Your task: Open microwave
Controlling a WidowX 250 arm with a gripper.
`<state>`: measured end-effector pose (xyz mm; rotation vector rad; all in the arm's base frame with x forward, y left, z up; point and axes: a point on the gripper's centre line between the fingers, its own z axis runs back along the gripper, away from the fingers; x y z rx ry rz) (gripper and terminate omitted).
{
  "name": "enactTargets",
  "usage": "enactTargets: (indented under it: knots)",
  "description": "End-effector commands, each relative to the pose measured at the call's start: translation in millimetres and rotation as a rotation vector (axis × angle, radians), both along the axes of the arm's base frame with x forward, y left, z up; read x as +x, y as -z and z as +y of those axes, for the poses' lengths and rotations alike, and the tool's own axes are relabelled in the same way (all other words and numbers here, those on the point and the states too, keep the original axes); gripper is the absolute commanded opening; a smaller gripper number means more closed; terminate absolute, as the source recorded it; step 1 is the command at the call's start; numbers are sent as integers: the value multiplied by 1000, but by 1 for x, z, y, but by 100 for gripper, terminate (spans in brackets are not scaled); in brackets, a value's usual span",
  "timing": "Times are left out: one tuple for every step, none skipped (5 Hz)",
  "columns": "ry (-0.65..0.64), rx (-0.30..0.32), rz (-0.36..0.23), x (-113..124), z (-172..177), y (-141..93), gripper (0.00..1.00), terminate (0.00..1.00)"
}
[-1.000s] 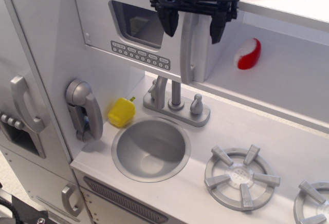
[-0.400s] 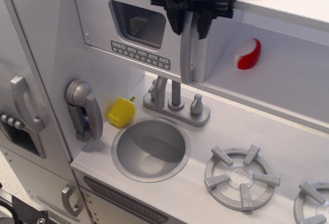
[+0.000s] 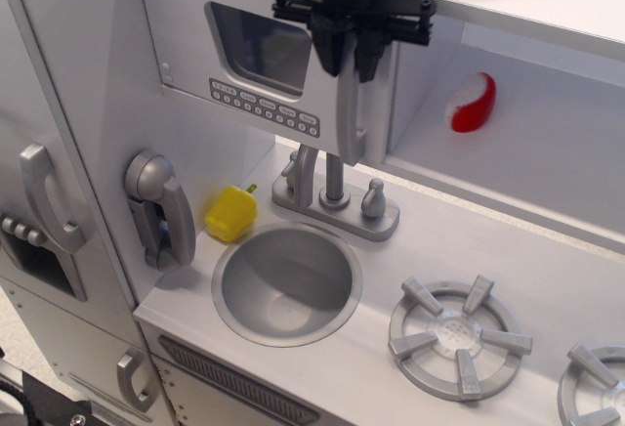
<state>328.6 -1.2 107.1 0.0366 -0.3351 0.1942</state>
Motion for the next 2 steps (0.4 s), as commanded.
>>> enactTargets:
  knots:
    - [42,-11,19,-48,18,-30,100,0]
    - [64,15,81,-72,26,-39,100,0]
